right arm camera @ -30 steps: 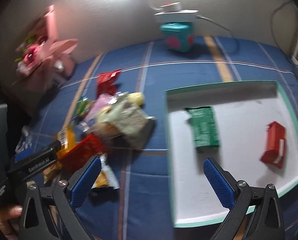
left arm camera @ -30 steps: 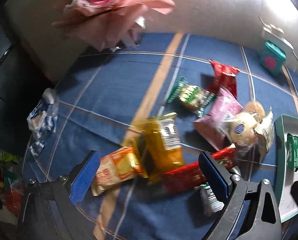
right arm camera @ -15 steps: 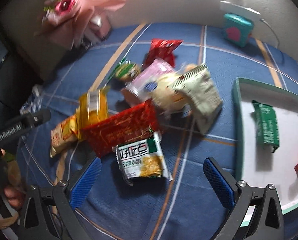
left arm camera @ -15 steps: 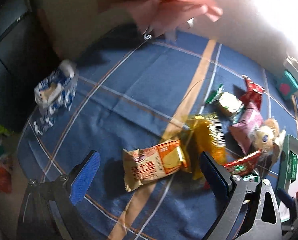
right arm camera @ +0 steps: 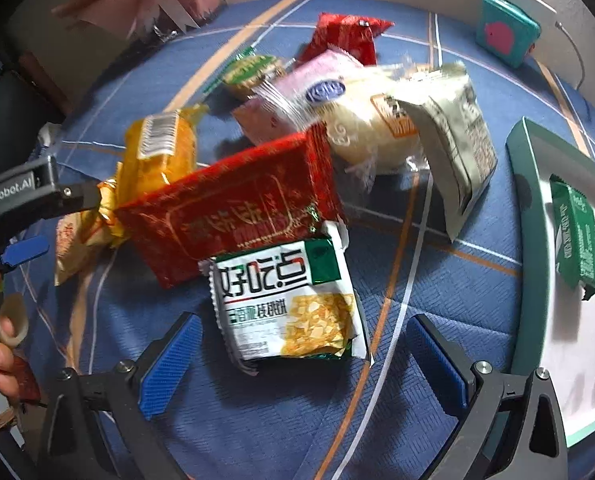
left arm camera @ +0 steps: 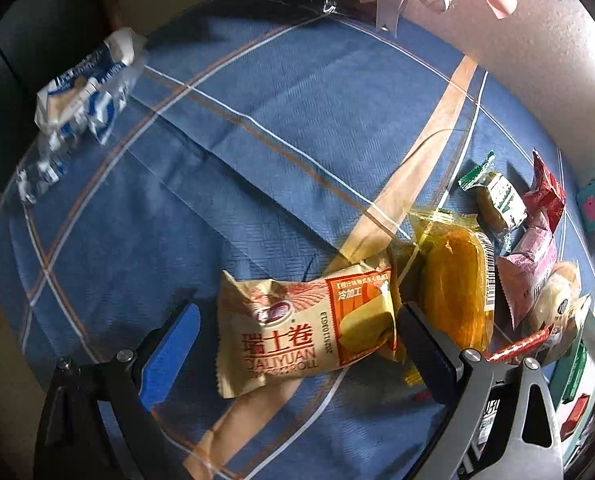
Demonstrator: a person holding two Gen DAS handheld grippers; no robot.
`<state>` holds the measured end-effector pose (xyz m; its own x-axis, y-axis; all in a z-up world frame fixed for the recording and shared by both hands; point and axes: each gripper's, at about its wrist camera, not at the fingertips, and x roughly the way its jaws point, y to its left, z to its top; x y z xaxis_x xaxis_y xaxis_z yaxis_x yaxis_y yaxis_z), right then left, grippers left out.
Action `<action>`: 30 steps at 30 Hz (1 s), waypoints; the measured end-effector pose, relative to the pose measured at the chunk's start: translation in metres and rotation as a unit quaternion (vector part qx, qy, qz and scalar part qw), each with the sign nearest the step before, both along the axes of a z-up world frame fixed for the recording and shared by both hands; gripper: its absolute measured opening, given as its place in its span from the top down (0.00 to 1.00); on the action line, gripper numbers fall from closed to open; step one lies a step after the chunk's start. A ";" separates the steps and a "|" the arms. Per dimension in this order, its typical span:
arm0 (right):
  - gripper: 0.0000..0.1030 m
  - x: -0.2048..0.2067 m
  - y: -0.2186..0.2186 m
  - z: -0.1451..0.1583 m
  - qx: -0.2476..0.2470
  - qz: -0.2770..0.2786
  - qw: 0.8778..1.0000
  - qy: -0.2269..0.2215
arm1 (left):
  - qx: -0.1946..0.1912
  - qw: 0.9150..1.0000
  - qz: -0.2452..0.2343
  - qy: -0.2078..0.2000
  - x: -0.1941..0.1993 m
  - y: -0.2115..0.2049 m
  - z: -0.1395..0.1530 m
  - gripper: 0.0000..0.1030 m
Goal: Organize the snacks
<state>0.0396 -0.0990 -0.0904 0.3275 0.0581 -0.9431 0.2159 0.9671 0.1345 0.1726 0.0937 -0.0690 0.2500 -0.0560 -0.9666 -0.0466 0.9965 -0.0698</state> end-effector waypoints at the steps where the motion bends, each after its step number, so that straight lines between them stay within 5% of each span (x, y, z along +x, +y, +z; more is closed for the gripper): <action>1: 0.00 0.002 0.000 -0.003 -0.001 -0.001 1.000 0.001 | -0.002 1.000 0.000 0.004 0.000 -0.001 -0.003 0.04; 7: 0.16 0.005 0.006 -0.003 -0.019 0.005 1.000 -0.006 | -0.002 1.000 0.002 0.016 0.003 -0.009 -0.012 0.04; 10: 0.31 0.003 0.008 0.000 -0.012 0.004 1.000 -0.012 | -0.014 1.000 0.011 0.015 0.003 -0.009 -0.012 0.12; 15: 0.41 0.003 0.003 0.003 0.001 -0.003 1.000 -0.017 | -0.032 0.999 0.021 0.007 -0.001 -0.007 -0.006 0.24; 30: 0.42 -0.008 -0.025 0.036 0.043 -0.039 0.998 -0.039 | -0.061 0.996 0.024 -0.063 -0.027 0.002 0.056 0.27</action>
<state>0.0320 -0.1243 -0.0546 0.4068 0.1092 -0.9070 0.2753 0.9320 0.2357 0.1460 0.0960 -0.0127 0.3746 -0.1560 -0.9140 -0.0777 0.9770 -0.1986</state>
